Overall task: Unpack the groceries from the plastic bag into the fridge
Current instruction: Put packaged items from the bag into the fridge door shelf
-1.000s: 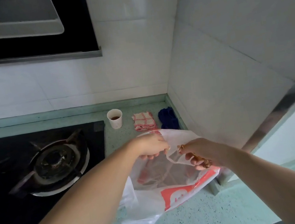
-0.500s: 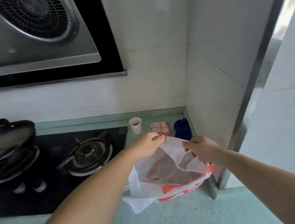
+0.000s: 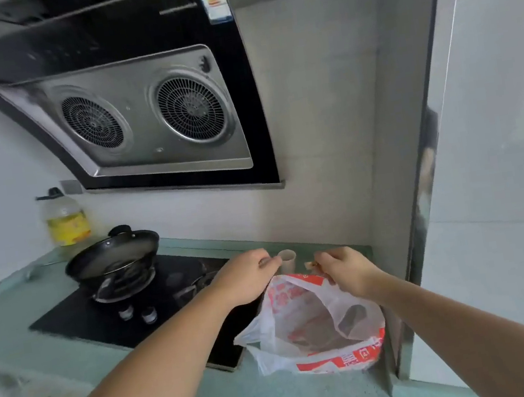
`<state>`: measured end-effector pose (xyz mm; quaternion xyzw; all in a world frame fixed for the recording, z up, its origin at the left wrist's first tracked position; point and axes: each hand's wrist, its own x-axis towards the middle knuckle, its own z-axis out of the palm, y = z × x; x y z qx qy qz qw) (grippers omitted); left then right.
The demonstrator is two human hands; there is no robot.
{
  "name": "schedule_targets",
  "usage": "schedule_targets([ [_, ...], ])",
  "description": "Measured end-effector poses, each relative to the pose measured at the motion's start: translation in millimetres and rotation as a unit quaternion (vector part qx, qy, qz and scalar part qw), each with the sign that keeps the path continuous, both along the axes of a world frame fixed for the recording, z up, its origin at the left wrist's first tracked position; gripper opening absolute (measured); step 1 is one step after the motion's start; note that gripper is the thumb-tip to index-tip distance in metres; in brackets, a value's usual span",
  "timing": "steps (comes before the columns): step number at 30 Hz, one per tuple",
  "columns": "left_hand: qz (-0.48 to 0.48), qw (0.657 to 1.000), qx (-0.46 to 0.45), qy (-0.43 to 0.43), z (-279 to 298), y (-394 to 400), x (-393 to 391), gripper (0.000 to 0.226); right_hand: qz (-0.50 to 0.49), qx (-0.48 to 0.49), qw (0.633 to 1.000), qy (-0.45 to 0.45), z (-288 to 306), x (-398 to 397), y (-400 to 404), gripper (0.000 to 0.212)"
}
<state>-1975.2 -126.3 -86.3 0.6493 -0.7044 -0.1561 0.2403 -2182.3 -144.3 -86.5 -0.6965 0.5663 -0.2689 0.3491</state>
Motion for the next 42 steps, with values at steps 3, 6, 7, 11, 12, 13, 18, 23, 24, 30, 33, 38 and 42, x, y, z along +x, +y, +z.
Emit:
schedule_targets([
  [3, 0.027, 0.999, -0.021, 0.004, 14, 32, 30, 0.039, 0.051, -0.042, 0.998, -0.005, 17, 27, 19, 0.036],
  [6, 0.069, 0.997, -0.027, -0.003, 13, 74, 71, 0.032, 0.084, -0.062, 0.994, 0.018, 25, 62, 38, 0.029],
  [7, 0.089, 0.996, -0.03, -0.009, 9, 89, 88, 0.031, 0.088, -0.067, 0.993, 0.027, 26, 76, 44, 0.029],
  [11, 0.173, 0.984, -0.029, -0.038, -14, 163, 158, 0.027, 0.124, -0.085, 0.987, 0.064, 20, 141, 86, 0.027],
  [12, 0.186, 0.981, -0.028, -0.046, -21, 185, 174, 0.026, 0.142, -0.087, 0.983, 0.076, 15, 158, 99, 0.026],
  [13, 0.197, 0.979, -0.027, -0.053, -26, 208, 191, 0.026, 0.164, -0.086, 0.979, 0.089, 9, 177, 113, 0.027],
  [18, 0.268, 0.962, -0.01, -0.05, -45, 329, 251, 0.033, 0.294, -0.099, 0.941, 0.138, -18, 260, 184, 0.033],
  [23, 0.384, 0.921, 0.009, -0.062, -38, 434, 283, 0.036, 0.386, -0.124, 0.908, 0.11, -22, 331, 251, 0.033],
  [24, 0.41, 0.91, 0.013, -0.062, -32, 452, 283, 0.036, 0.402, -0.123, 0.902, 0.101, -22, 343, 262, 0.035],
  [30, 0.556, 0.829, 0.019, -0.061, -14, 541, 262, 0.035, 0.504, -0.083, 0.859, 0.017, -10, 392, 328, 0.041],
  [33, 0.603, 0.795, 0.02, -0.061, -3, 575, 242, 0.036, 0.563, -0.065, 0.824, -0.01, -5, 404, 360, 0.035],
  [38, 0.641, 0.764, -0.004, -0.076, 18, 623, 210, 0.039, 0.639, -0.093, 0.762, -0.038, 8, 411, 412, 0.035],
  [42, 0.664, 0.742, -0.031, -0.087, 35, 663, 203, 0.038, 0.669, -0.115, 0.733, -0.038, 25, 419, 454, 0.034],
])
